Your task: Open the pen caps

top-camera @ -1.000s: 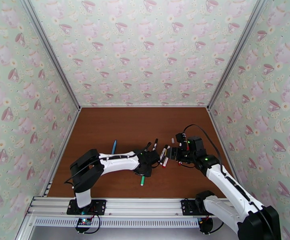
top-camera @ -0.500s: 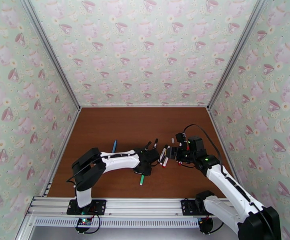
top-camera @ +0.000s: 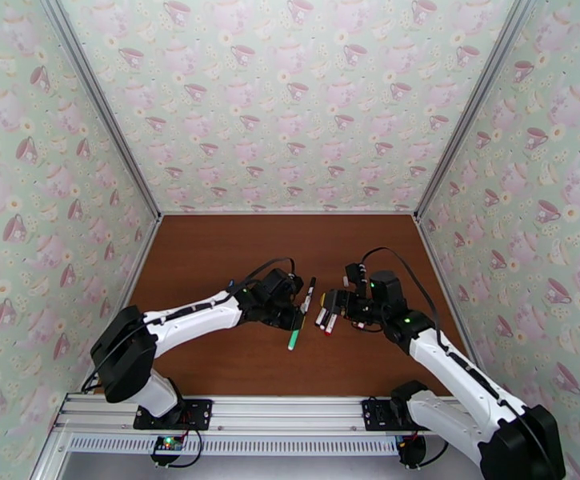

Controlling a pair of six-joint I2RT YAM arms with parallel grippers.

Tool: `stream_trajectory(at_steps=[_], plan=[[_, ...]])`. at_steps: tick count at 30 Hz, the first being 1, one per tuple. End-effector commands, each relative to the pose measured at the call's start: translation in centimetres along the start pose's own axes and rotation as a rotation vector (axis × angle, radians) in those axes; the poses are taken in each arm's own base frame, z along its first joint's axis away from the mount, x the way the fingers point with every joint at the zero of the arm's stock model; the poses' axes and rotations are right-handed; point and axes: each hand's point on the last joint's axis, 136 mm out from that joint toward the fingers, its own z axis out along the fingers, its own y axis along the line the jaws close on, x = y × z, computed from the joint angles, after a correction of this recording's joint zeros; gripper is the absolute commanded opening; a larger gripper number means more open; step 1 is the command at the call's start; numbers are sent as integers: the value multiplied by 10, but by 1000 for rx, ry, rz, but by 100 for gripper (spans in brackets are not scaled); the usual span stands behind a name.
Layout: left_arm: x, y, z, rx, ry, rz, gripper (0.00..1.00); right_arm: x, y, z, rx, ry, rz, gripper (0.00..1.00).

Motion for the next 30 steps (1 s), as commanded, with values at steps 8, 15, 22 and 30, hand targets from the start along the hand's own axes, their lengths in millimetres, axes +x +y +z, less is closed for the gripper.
stream_trajectory(at_steps=[8, 15, 22, 30], plan=[[-16, -59, -20, 303, -51, 178, 18, -26, 28, 0, -21, -66, 63, 55], [-19, -66, -22, 339, -58, 180, 18, -26, 30, 7, -27, -39, 64, 54], [-24, -66, -18, 335, -75, 163, 18, -24, 33, 10, -32, -21, 69, 45], [-26, -65, -17, 334, -84, 157, 18, -20, 37, 17, -26, 0, 61, 39]])
